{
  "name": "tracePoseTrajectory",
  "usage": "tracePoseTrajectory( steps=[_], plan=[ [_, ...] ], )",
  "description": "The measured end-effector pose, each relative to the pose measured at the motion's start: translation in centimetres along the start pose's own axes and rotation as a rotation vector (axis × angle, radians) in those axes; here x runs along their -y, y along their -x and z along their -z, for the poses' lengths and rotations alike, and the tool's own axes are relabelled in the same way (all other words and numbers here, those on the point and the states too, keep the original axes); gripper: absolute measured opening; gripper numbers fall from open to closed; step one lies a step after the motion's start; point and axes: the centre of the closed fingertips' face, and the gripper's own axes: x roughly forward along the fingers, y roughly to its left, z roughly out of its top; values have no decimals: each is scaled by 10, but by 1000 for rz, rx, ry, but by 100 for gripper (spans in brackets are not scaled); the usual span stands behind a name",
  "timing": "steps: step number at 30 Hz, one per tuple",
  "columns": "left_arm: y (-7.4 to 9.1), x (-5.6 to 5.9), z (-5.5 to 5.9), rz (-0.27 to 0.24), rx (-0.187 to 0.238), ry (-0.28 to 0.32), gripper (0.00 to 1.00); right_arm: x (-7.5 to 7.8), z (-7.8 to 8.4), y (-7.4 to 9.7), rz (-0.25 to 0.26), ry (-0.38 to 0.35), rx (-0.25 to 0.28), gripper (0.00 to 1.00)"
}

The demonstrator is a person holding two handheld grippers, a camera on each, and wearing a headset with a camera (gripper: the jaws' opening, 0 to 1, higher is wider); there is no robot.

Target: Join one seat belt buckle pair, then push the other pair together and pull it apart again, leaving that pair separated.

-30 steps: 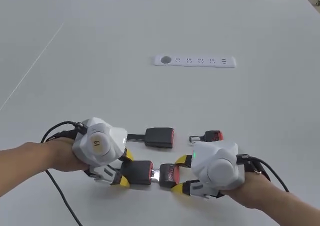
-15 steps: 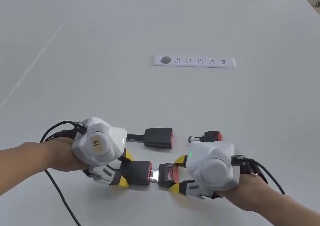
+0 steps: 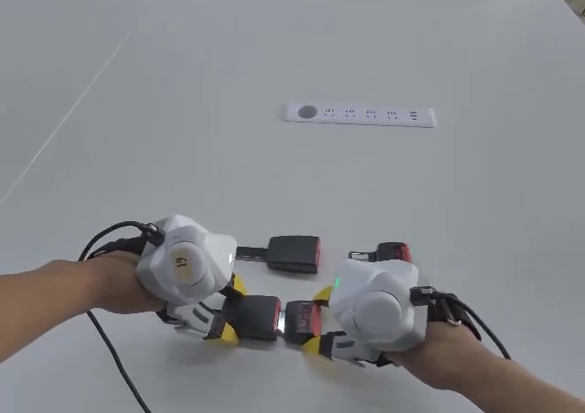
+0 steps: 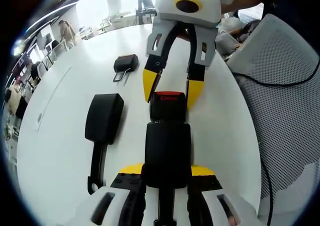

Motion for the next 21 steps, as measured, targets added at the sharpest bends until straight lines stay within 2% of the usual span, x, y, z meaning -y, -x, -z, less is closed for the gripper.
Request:
tracePoseTrajectory(
  steps=[4, 12, 17, 21],
  plan=[
    [0, 0, 0, 0, 1, 2, 32, 2, 0, 0, -4, 8, -6, 30],
    [1, 2, -2, 0, -27, 4, 32, 6, 0, 2, -25, 25, 1, 31],
    [0, 2, 0, 3, -52, -1, 32, 6, -2, 3, -64, 107, -2, 32],
    [0, 2, 0, 6, -68, -7, 32, 5, -6, -1, -66, 153, -1, 33]
  ],
)
